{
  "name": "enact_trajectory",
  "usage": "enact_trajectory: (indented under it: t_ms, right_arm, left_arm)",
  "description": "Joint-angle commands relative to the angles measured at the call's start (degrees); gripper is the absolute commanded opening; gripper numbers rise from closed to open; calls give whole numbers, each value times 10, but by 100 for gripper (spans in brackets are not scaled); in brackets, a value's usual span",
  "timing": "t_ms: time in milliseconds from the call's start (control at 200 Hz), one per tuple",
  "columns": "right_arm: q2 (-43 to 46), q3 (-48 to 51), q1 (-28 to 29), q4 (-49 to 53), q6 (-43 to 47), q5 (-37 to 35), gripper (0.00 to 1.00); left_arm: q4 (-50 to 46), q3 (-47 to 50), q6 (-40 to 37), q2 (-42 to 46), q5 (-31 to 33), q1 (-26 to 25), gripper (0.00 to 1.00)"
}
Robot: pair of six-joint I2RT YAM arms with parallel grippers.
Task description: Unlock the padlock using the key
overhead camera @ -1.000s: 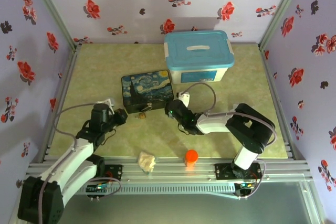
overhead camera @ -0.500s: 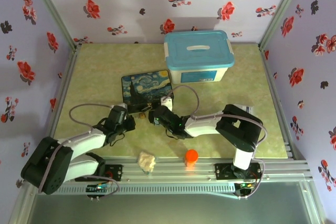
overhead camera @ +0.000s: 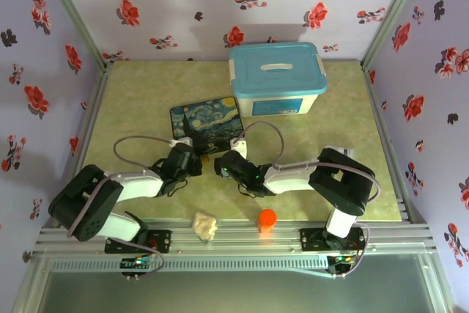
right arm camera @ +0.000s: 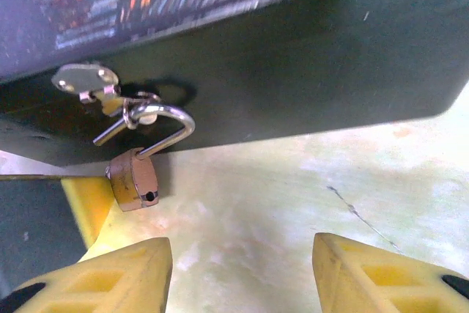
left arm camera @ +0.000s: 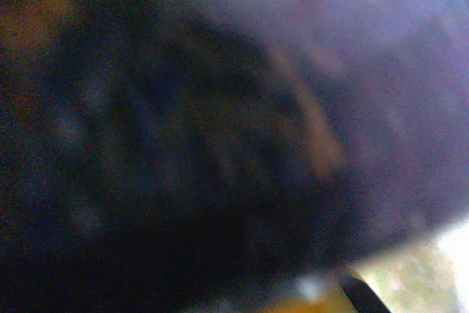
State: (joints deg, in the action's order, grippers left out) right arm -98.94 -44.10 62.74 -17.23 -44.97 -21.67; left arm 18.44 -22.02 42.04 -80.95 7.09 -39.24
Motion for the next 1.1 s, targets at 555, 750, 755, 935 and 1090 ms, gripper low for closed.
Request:
enact_trajectory:
  t_ms: [555,750,755,935,1090]
  right_arm:
    - [-28,-8,-9,-59,11,3,62]
    - [-77,-62,0,-32,12,-1,63]
    - [-78,-63,1,-32,12,-1,63]
    - [-106,-102,9,-11,21,-14,68]
    - [-129,-133,15,34,11,-43,67]
  left_arm:
    - [-169,5,39,237,10,-21,28]
    - [-308,-20,-5,386,-16,87,33]
    - [-311,-21,-6,388,-16,89,33]
    - [-322,-32,-26,389,-52,141,35]
    - [-297,-23,-20,375,-63,143,36]
